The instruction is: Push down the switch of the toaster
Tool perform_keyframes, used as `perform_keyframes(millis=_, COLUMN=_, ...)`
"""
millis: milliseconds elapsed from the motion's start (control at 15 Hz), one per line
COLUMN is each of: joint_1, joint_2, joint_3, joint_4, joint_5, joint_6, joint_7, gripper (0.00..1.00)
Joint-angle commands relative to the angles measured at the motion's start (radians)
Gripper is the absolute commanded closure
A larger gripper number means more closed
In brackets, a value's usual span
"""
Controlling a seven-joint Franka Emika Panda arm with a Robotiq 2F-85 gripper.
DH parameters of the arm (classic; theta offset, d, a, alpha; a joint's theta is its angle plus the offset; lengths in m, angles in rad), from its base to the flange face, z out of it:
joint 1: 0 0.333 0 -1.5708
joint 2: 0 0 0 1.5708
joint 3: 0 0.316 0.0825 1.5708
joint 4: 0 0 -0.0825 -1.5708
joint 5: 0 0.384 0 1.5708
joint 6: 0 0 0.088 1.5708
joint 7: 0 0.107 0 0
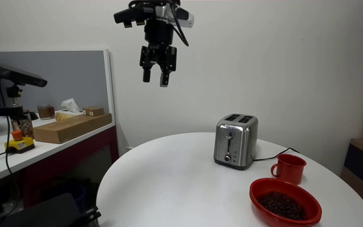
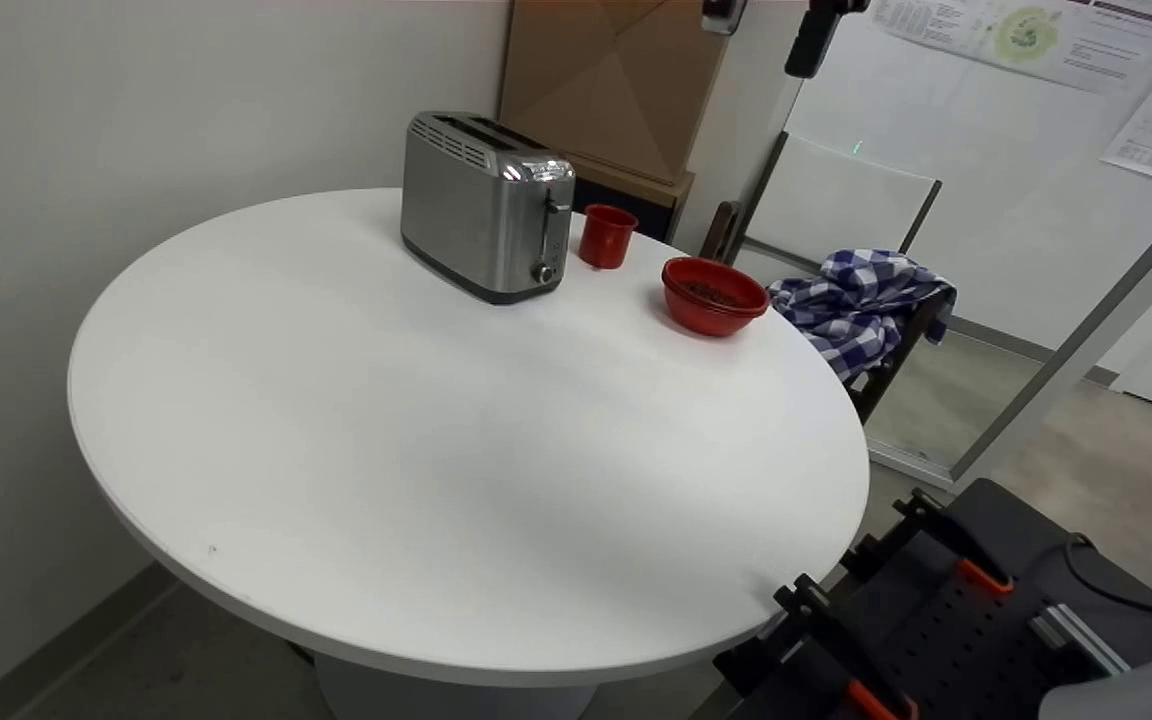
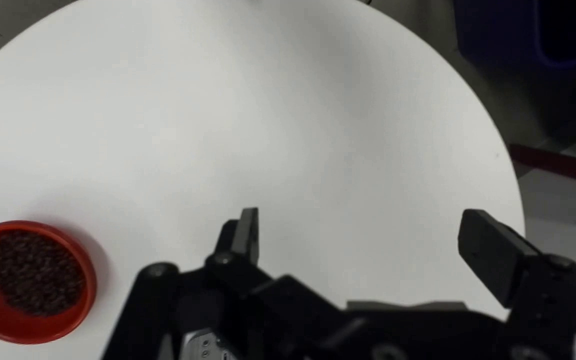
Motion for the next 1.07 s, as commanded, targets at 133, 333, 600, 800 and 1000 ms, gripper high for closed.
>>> perform_keyframes(millis=133, joint_1=-0.041, joint_2=0.177, joint_3=-0.008, joint_4=0.152, joint_5=-0.122, joint_6=0.01, joint_7=0.07, gripper=0.0)
perform_keyframes(millis=333, joint_1=-0.044, joint_2=0.265, joint_3=-0.015, joint_4=0.212, joint_5=-0.199, joint_6=0.035, joint_7=0.06, gripper=0.0)
perform_keyframes(millis=600, joint_1=-0.04, joint_2=0.384, joint_3=-0.029, joint_4=0.297, joint_5=-0.336, joint_6=0.082, joint_7=0.085, gripper=0.0)
perform_keyframes(millis=800, joint_1=-0.031, joint_2=0.47, joint_3=-0.045, joint_4=0.353, joint_5=-0.406, joint_6=0.163, joint_7=0.152, gripper=0.0)
perform_keyframes(millis=1000, joint_1=-0.021, joint_2=0.553, joint_3=-0.062, joint_4=0.405, joint_5=-0.407, joint_6=0.229, joint_7=0.198, gripper=0.0)
